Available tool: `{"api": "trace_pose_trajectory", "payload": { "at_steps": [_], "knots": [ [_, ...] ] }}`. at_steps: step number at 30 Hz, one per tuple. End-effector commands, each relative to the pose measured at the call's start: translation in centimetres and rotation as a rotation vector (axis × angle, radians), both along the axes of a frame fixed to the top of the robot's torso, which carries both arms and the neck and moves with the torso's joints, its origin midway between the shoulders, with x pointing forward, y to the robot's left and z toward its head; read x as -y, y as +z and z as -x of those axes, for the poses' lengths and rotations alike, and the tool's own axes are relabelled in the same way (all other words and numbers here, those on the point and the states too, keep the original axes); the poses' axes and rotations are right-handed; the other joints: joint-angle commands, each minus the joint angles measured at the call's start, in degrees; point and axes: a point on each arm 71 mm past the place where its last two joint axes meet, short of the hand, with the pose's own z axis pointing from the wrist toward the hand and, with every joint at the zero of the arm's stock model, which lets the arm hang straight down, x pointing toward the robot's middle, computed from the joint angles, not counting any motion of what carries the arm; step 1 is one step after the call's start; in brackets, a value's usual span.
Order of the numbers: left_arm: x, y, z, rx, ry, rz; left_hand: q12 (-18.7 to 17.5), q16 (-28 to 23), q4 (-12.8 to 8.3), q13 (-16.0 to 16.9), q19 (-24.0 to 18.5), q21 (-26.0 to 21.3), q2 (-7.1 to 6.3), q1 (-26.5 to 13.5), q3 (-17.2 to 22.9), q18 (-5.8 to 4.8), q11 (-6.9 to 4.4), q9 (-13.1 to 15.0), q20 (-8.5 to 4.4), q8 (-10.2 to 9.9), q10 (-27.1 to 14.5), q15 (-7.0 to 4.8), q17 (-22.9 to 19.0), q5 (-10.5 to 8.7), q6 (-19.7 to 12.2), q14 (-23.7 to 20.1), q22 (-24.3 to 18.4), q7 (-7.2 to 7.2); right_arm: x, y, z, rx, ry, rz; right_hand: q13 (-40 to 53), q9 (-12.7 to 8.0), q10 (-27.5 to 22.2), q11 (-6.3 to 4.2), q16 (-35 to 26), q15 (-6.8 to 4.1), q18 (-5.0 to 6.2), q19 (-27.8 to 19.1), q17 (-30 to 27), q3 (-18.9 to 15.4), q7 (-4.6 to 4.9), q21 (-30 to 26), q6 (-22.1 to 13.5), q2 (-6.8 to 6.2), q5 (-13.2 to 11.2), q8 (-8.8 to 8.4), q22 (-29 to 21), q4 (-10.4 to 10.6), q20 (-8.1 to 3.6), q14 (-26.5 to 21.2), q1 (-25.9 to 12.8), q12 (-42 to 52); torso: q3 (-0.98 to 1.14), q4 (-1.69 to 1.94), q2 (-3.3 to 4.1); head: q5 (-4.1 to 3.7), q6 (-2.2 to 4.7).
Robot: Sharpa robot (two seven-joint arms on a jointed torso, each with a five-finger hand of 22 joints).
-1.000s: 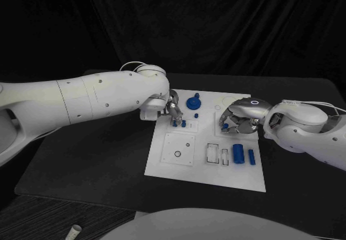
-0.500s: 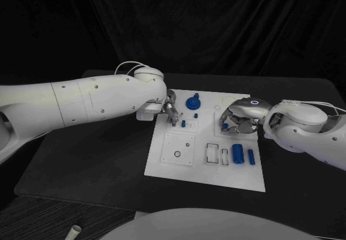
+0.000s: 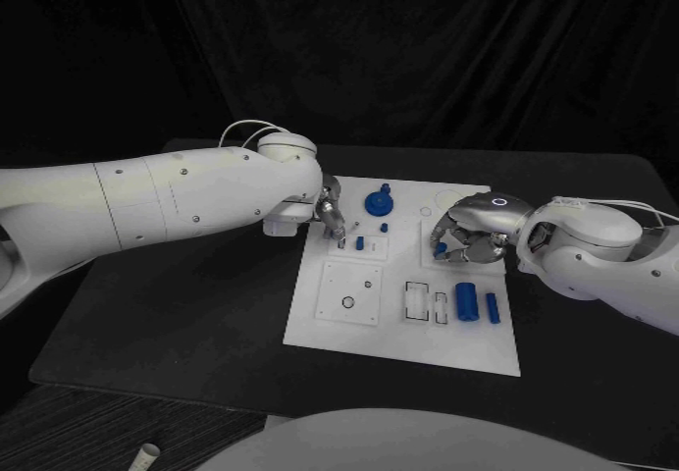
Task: Assemble the parts on the task board
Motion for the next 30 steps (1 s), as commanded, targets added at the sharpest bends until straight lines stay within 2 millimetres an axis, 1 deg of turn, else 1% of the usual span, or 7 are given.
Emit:
{"api": "trace_pose_trajectory", "payload": {
  "at_steps": [1, 7, 11, 16, 20, 22, 30],
  "knots": [
    [0.06, -0.29, 0.26, -0.040, 0.006, 0.009, 0.0, -0.1, -4.8, 14.4, 0.5, 0.2, -0.17, 0.2, 5.2, 0.04, -0.34, -0.1, -0.42, 0.3, 5.7, -0.44, 12.9, 0.38, 0.5, 5.4, 10.4, -0.59, 0.11, -0.18, -0.03, -0.004, -0.018, 0.010, -1.9, -0.1, -0.4, -0.09, -0.4, -0.15, 1.19, -0.4, 0.0, 0.0, 0.12, -0.2, 0.2, 0.01, 0.4, -0.37, 7.4, -0.2, 0.03, 0.1, 0.3, -0.2, -0.05, -0.01, 0.08, 0.14, 0.00],
    [0.04, -0.36, 0.36, -0.056, -0.001, 0.006, 0.1, 0.0, -4.8, 14.4, 0.5, 0.2, -0.24, 0.2, 5.2, 0.04, -0.37, -0.1, -0.42, 0.4, 5.7, -0.45, 13.0, 0.35, 0.5, 5.4, 10.4, -0.63, 0.07, -0.25, -0.03, -0.006, -0.020, 0.012, -2.0, -0.1, -0.5, -0.10, -0.5, -0.16, 1.23, -0.5, -0.2, 0.1, 0.12, -0.5, 0.2, 0.04, 0.4, -0.39, 7.3, -0.3, 0.02, 0.0, 0.4, -0.4, -0.14, 0.10, 0.29, 0.15, 0.00],
    [0.09, -0.37, 0.39, -0.059, -0.006, 0.009, 0.3, 0.2, -4.9, 14.5, 0.6, 0.3, -0.29, 0.1, 5.2, 0.02, -0.39, -0.2, -0.43, 0.4, 5.8, -0.46, 13.1, 0.31, 0.6, 5.5, 10.4, -0.67, 0.08, -0.28, -0.02, -0.008, -0.021, 0.014, -2.2, -0.1, -0.5, -0.10, -0.6, -0.16, 1.27, -0.5, -0.3, 0.2, 0.12, -0.7, 0.2, 0.15, 0.4, -0.41, 7.2, -0.4, 0.02, 0.1, 0.6, -0.5, -0.14, 0.07, 0.30, 0.20, 0.00],
    [0.30, -0.34, 0.39, -0.056, -0.014, 0.022, 0.4, 0.3, -4.9, 14.6, 0.6, 0.3, -0.34, 0.1, 5.2, 0.02, -0.41, -0.2, -0.43, 0.5, 5.8, -0.46, 13.2, 0.28, 0.6, 5.5, 10.4, -0.69, 0.15, -0.29, 0.00, -0.008, -0.023, 0.014, -2.2, -0.1, -0.5, -0.10, -0.6, -0.16, 1.27, -0.5, -0.3, 0.2, 0.12, -0.7, 0.2, 0.15, 0.4, -0.41, 7.2, -0.4, 0.02, 0.1, 0.6, -0.5, -0.10, 0.14, 0.32, 0.01, 0.00],
    [0.46, -0.26, 0.39, -0.052, -0.020, 0.032, 0.6, 0.5, -4.9, 14.6, 0.6, 0.3, -0.36, 0.1, 5.1, 0.02, -0.41, -0.2, -0.43, 0.5, 5.8, -0.47, 13.3, 0.26, 0.6, 5.5, 10.4, -0.71, 0.22, -0.28, 0.03, -0.008, -0.025, 0.014, -2.3, -0.1, -0.6, -0.10, -0.8, -0.16, 1.28, -0.6, -0.5, 0.2, 0.12, -0.8, 0.2, 0.15, 0.5, -0.41, 7.2, -0.4, 0.01, 0.0, 0.6, -0.6, -0.13, 0.13, 0.32, -0.03, 0.00],
    [0.53, -0.19, 0.36, -0.048, -0.022, 0.038, 0.6, 0.5, -4.9, 14.6, 0.6, 0.3, -0.38, 0.0, 5.1, 0.01, -0.42, -0.3, -0.43, 0.6, 5.8, -0.47, 13.3, 0.23, 0.6, 5.6, 10.4, -0.72, 0.26, -0.27, 0.04, -0.007, -0.026, 0.013, -2.3, -0.1, -0.6, -0.10, -0.8, -0.16, 1.28, -0.6, -0.5, 0.2, 0.12, -0.8, 0.2, 0.15, 0.5, -0.41, 7.2, -0.4, 0.01, 0.0, 0.6, -0.6, -0.13, 0.07, 0.30, 0.05, 0.00],
    [0.57, 0.00, 0.12, -0.036, -0.023, 0.056, 0.7, 0.6, -4.8, 14.7, 0.6, 0.4, -0.40, 0.0, 5.1, -0.01, -0.43, -0.3, -0.43, 0.6, 5.9, -0.46, 13.4, 0.22, 0.7, 5.6, 10.4, -0.74, 0.37, -0.21, 0.08, -0.003, -0.027, 0.009, -2.4, -0.1, -0.6, -0.10, -0.9, -0.16, 1.30, -0.6, -0.6, 0.2, 0.13, -0.9, 0.2, 0.13, 0.4, -0.42, 7.2, -0.5, 0.01, 0.0, 0.7, -0.7, -0.09, -0.05, 0.29, 0.09, 0.00]
  ]
}}
